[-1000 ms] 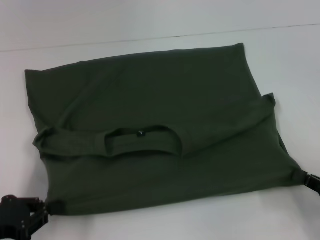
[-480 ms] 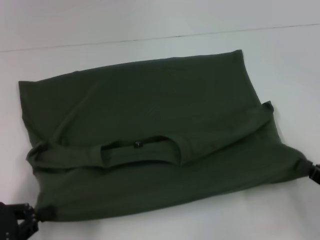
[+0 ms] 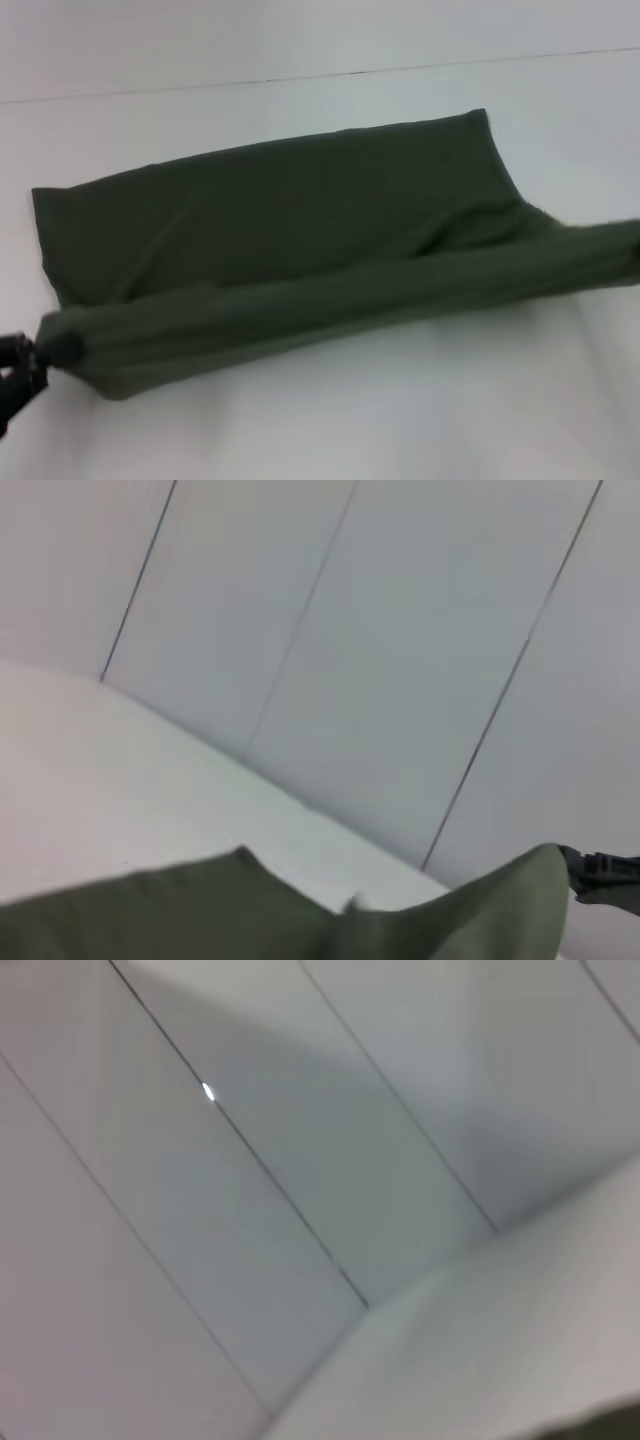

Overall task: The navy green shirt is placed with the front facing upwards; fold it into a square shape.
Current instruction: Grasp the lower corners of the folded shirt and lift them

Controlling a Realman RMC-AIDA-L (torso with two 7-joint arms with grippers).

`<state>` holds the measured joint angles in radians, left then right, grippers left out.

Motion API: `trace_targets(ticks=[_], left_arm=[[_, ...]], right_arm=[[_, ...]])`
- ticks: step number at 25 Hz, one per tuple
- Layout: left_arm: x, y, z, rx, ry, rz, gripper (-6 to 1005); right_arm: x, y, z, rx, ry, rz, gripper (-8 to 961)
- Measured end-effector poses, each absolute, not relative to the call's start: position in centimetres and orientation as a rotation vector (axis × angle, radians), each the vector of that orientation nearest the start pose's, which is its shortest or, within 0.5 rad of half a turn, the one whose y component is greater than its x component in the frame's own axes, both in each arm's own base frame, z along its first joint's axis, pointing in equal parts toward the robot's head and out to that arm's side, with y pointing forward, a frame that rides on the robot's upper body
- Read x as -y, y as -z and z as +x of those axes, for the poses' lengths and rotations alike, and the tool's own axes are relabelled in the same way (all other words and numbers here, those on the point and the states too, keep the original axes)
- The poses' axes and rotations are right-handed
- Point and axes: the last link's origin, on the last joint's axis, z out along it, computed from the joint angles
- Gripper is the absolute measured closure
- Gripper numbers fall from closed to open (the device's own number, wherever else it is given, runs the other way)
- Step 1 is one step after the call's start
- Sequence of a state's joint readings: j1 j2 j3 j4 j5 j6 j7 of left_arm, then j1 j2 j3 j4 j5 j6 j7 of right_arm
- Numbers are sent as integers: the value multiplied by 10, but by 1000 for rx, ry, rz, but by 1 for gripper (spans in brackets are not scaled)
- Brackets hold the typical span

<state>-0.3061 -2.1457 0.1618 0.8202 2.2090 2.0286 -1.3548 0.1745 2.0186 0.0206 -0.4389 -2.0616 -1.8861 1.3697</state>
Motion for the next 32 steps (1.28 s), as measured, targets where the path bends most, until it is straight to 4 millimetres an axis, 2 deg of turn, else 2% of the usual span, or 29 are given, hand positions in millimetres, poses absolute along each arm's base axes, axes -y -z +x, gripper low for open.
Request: trace_targets(ticks=[6, 11, 17, 23, 27, 32], left_arm=[[-224, -54, -309, 830, 1032, -2525, 962], [-222, -56, -311, 831, 1023, -2521, 962], [-224, -55, -312, 837, 998, -2532, 961], [-226, -55, -322, 958, 956, -2472, 956], [-220, -54, -325, 1007, 946, -2475, 808], [-207, -46, -328, 1113, 868, -2569, 610]], right_arm=[[-184, -77, 367, -1042, -1286, -1956, 908], [-174, -75, 369, -1012, -1268, -1942, 908], [-174, -68, 373, -1057, -1241, -1934, 908], [-174, -61, 376, -1102, -1204, -1937, 908], [-174, -60, 377, -1120, -1197, -1939, 908], [-175, -62, 379, -1132, -1189, -1928, 908]])
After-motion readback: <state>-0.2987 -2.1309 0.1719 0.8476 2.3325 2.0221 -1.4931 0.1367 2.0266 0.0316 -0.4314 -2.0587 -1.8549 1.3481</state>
